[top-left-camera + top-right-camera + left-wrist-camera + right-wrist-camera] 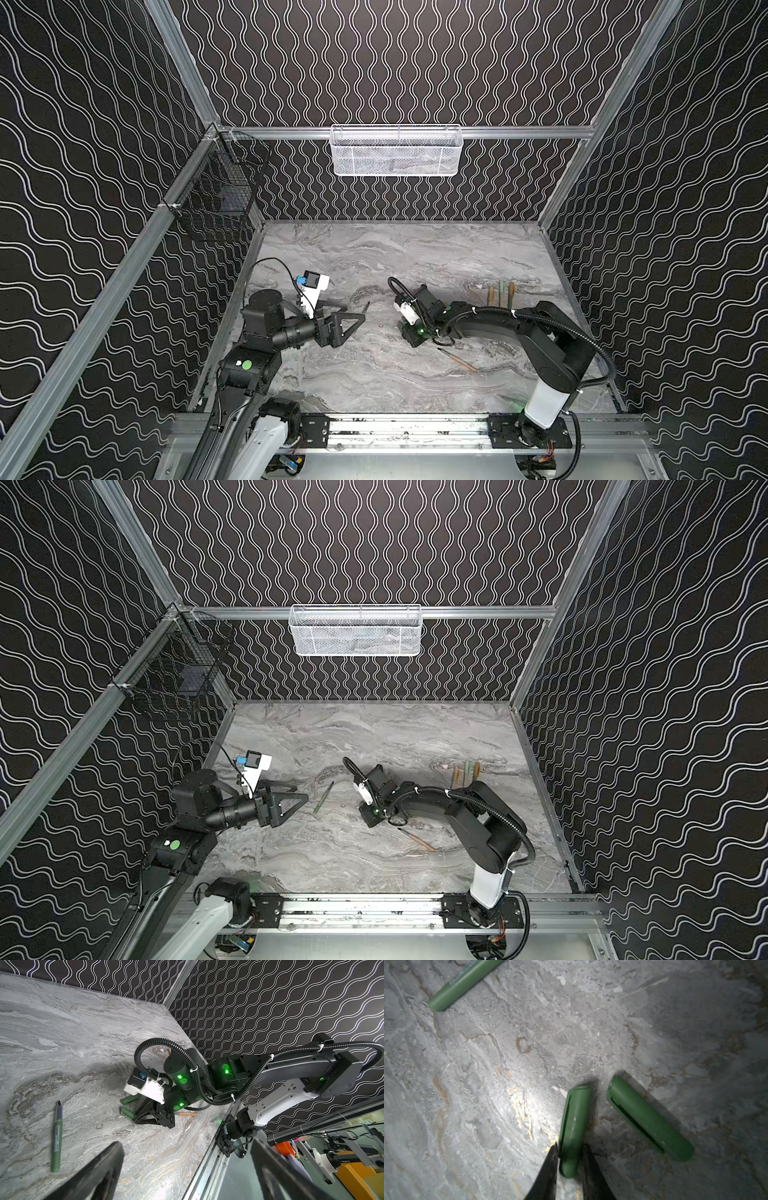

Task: Insert the pens into the pen caps
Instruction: 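Move the right gripper over the two green caps and descend, then close the right gripper on one green cap and lift it, then hand the green cap to the left gripper and open the right gripper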

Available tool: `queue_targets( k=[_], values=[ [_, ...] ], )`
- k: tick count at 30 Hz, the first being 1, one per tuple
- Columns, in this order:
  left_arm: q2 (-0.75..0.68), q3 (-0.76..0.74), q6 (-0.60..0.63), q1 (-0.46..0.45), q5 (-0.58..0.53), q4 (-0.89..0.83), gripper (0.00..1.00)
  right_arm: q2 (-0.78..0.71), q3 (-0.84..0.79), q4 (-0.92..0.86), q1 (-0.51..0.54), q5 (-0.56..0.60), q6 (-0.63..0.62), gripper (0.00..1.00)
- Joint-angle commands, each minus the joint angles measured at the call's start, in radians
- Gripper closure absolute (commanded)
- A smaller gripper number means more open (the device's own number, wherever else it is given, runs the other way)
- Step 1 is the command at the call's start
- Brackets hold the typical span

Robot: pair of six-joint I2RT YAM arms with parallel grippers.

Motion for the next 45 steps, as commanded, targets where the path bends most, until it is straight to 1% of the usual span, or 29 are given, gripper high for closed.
queue_targets(
  k=[1,6,8,12,15,17,22,28,35,39,45],
  values=[
    [-0.001,0.004,0.013,0.002,0.002,0.018,0.01,-0.001,0.002,-0.108,0.006,0.013,0.009,0.81],
    [0.0,-0.009,-0.006,0.0,-0.005,0.025,0.01,-0.035,0.0,-0.106,0.012,0.017,0.018,0.83],
    [-0.002,-0.023,-0.037,0.0,-0.012,0.044,0.01,-0.056,-0.006,-0.099,0.014,0.012,0.022,0.83],
    [-0.015,-0.109,-0.166,0.0,0.011,0.188,0.01,-0.129,-0.043,-0.058,0.017,-0.013,0.041,0.84],
    [-0.033,-0.181,-0.25,-0.001,0.022,0.301,0.01,-0.207,-0.077,-0.007,0.017,-0.067,0.045,0.84],
    [-0.03,-0.209,-0.278,-0.006,0.032,0.347,0.02,-0.266,-0.1,0.03,0.017,-0.123,0.043,0.84],
    [0.001,-0.21,-0.27,-0.049,0.018,0.365,0.04,-0.419,-0.125,0.087,0.023,-0.261,0.036,0.84],
    [0.063,-0.204,-0.262,-0.118,-0.004,0.385,0.11,-0.532,-0.106,0.097,0.061,-0.329,0.019,0.84],
    [0.078,-0.205,-0.256,-0.183,-0.028,0.401,0.19,-0.562,-0.078,0.121,0.098,-0.371,0.019,0.84],
    [0.087,-0.206,-0.257,-0.203,-0.032,0.41,0.29,-0.551,-0.057,0.128,0.12,-0.379,0.018,0.85],
    [0.109,-0.204,-0.256,-0.22,-0.039,0.427,0.4,-0.525,-0.018,0.122,0.151,-0.36,0.018,0.85]
  ],
)
